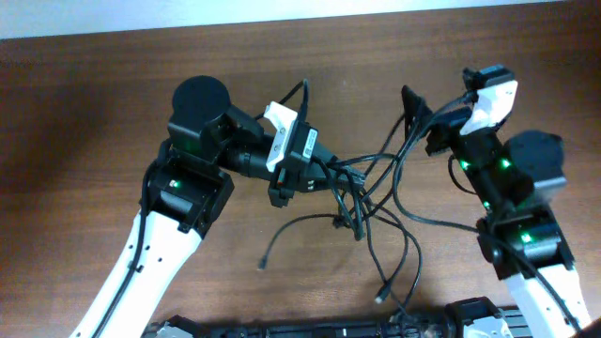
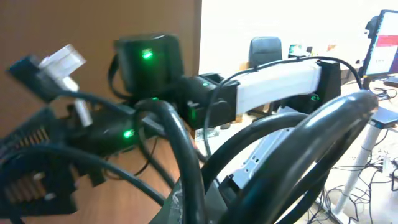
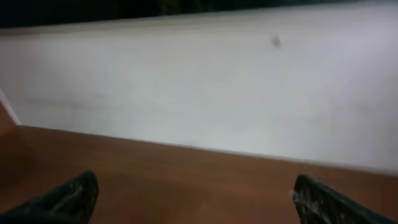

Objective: Untangle cables

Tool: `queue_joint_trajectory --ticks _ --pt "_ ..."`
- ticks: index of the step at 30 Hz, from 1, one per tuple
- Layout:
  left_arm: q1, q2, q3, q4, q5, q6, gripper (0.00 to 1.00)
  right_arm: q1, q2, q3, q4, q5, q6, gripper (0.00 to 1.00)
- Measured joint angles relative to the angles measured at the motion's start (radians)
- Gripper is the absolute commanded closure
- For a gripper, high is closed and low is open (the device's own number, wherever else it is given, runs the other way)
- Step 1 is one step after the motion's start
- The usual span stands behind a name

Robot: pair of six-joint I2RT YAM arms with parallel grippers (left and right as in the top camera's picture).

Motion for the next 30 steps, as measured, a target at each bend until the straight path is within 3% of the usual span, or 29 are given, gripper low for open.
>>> queue_joint_trajectory --ticks 7,16,30 --pt "0.027 0.003 0.0 0.0 0.023 0.0 1.0 0.0 0.108 0.001 -0.195 0.09 0.063 0.01" --pt "0.264 0.003 0.0 0.0 0.041 0.0 1.0 -0.05 0.108 0.002 -0.311 0.167 0.067 0.01" --pt "0.45 0.003 0.0 0.0 0.033 0.0 1.0 -0.127 0.108 0.003 -0.376 0.171 0.074 0.01"
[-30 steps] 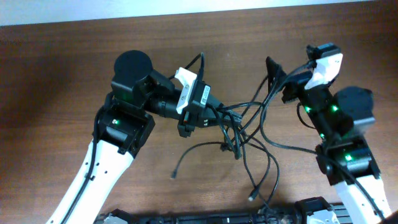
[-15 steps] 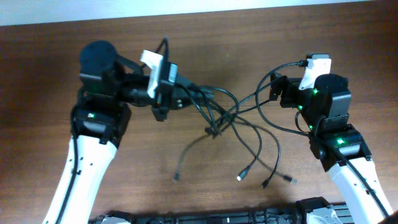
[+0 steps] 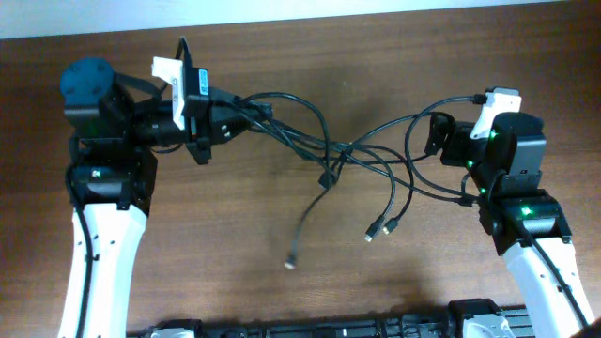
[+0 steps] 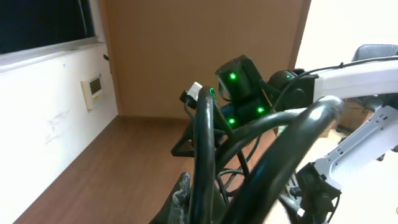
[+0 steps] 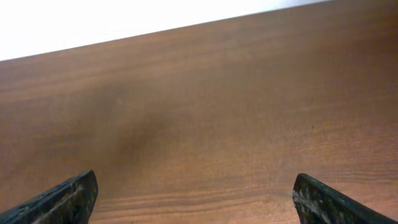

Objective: Untangle cables

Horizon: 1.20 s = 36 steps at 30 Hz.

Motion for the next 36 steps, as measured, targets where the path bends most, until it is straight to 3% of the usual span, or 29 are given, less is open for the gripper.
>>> queue_joint_trajectory --ticks 9,14,18,24,36 --pt "0.058 0.0 0.0 -0.023 -0.024 0.001 1.0 0.0 0.001 0.0 -0.059 -0.045 0.003 0.01" --pt "0.058 0.0 0.002 -0.274 -0.299 -0.005 1.0 -0.001 0.001 0.0 -0.062 -0.214 0.005 0.01" --pt "0.058 0.0 0.002 -0.336 -0.433 -0.008 1.0 -0.045 0.001 0.0 -0.122 -0.256 0.107 0.01" --pt "0.058 0.0 0.002 -0.341 -0.476 -0.008 1.0 -0.171 0.001 0.0 -0.215 -0.36 0.175 0.01" --pt "0.058 0.0 0.002 -0.348 -0.514 -0.008 1.0 -0.176 0.001 0.0 -0.261 -0.457 0.188 0.01"
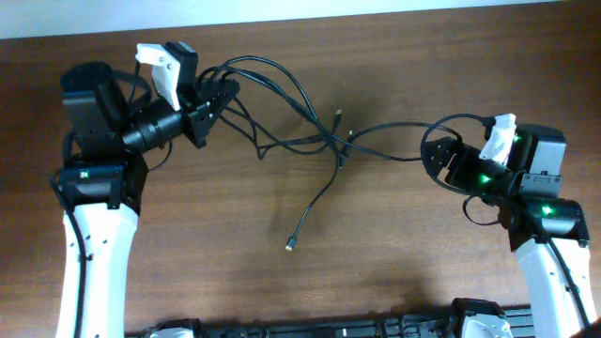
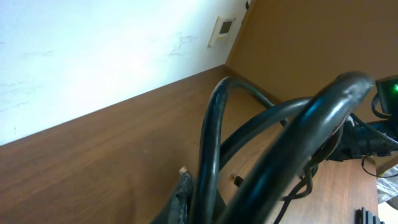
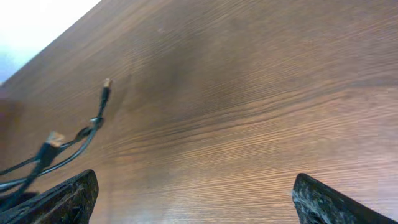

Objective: Untangle cables

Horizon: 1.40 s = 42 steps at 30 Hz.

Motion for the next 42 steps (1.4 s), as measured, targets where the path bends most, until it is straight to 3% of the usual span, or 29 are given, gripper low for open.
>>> queue_joint_trajectory --ticks 9,16,22,26,29,33,41,42 --pt "0.0 0.0 0.0 -0.059 -0.104 -0.079 1.0 -0.001 0.0 0.0 0.105 -0.443 -0.205 0.01" --pt "0.002 0.0 0.0 -0.064 -0.143 -0.117 1.0 -0.001 0.028 0.0 0.077 -0.358 -0.106 0.01" --pt "-0.031 0.0 0.0 -0.055 -0.145 -0.126 1.0 -0.001 0.028 0.0 0.129 -0.511 -0.164 0.01" --pt "-0.145 0.0 -0.003 0.079 -0.099 -0.124 1.0 -0.001 0.028 0.0 0.145 -0.529 -0.179 0.01" --pt "-0.24 0.0 -0.004 0.285 0.027 -0.124 1.0 -0.001 0.028 0.0 0.143 -0.505 -0.18 0.01" --pt "-0.322 0.0 -0.004 0.45 0.15 -0.124 1.0 -0.001 0.028 0.0 0.14 -0.444 -0.182 0.01" --pt "-0.391 0.0 -0.004 0.566 0.208 -0.125 1.0 -0.001 0.083 0.0 0.113 -0.424 -0.187 0.01" --pt "-0.391 0.0 -0.004 0.573 0.208 -0.125 0.96 -0.001 0.09 0.0 0.1 -0.424 -0.197 0.01"
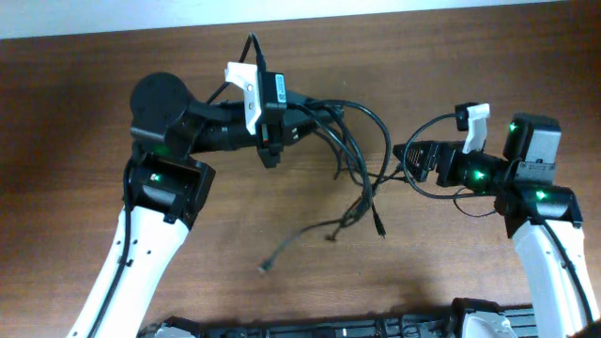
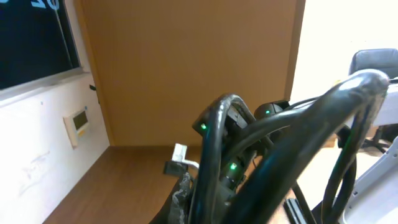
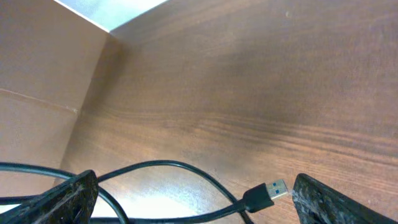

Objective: Untangle cables

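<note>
Several black cables [image 1: 355, 160] hang in a tangled bunch from my left gripper [image 1: 302, 127], which is shut on them above the table's middle. Their loose ends [image 1: 379, 230] trail down onto the wood. In the left wrist view thick cable loops [image 2: 273, 137] rise out of the left gripper [image 2: 199, 208] and fill the frame. My right gripper [image 1: 406, 155] points left at the bunch, its fingers spread wide. In the right wrist view a USB plug [image 3: 268, 191] and a cable loop [image 3: 168, 167] lie between the fingers of the open right gripper [image 3: 196, 199].
The brown wooden table [image 1: 113, 244] carries only the cables. A pale wall runs along its far edge [image 1: 376, 7]. One cable end [image 1: 264, 269] lies toward the front left. A dark bar [image 1: 329, 329] sits at the front edge.
My left gripper has moved right from the far left back corner toward the middle, cables still in it. The right gripper has moved a little left. The cables now hang slack and bunched.
First both grippers were close together in the middle with a dense tangle between them. Then they stood far apart, cables stretched across the table. Later the left held its bunch at the far left. Now the grippers are nearer again.
</note>
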Tool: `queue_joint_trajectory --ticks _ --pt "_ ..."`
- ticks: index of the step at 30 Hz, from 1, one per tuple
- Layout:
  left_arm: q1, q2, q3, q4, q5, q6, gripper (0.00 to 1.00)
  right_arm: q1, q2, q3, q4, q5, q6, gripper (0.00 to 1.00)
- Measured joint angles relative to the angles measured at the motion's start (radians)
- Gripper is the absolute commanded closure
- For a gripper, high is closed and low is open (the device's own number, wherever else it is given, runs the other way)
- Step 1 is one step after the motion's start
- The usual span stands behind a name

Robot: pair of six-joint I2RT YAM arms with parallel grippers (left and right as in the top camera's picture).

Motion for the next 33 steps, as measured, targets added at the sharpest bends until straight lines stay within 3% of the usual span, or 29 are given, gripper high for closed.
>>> queue_joint_trajectory --ticks 2,4,5,8,10,13,18,26,32,33 --pt "0.0 0.0 0.0 0.008 -0.008 -0.001 0.8 0.0 0.002 0.0 -0.008 0.0 -0.013 0.02" --pt "0.0 0.0 0.0 0.008 -0.021 -0.003 0.76 0.0 0.002 0.0 -0.01 0.0 -0.017 0.01" --pt "0.0 0.0 0.0 0.008 -0.034 -0.003 0.76 0.0 0.002 0.0 -0.011 0.0 -0.019 0.01" --pt "-0.001 0.0 0.004 -0.09 -0.147 -0.002 0.9 0.0 0.002 0.0 -0.013 0.0 -0.019 0.01" --pt "-0.001 -0.001 0.004 -0.192 -0.282 -0.005 0.89 0.0 0.002 0.0 -0.029 0.0 -0.021 0.01" --pt "-0.001 -0.001 0.005 -0.306 -0.469 -0.011 0.61 0.0 0.002 0.0 -0.041 0.0 -0.024 0.01" --pt "-0.001 -0.001 0.005 -0.447 -0.678 -0.011 0.41 0.0 0.002 0.0 -0.049 0.0 -0.027 0.01" --pt "-0.001 -0.001 0.006 -0.675 -0.935 -0.011 0.36 0.0 0.002 0.0 -0.054 0.007 -0.04 0.01" --pt "-0.001 -0.001 0.006 -0.696 -0.987 -0.011 0.34 0.0 0.002 0.001 -0.239 0.007 -0.252 0.01" --pt "-0.001 -0.001 0.006 -0.696 -0.996 -0.011 0.34 0.0 0.002 0.002 -0.263 0.007 -0.277 0.05"
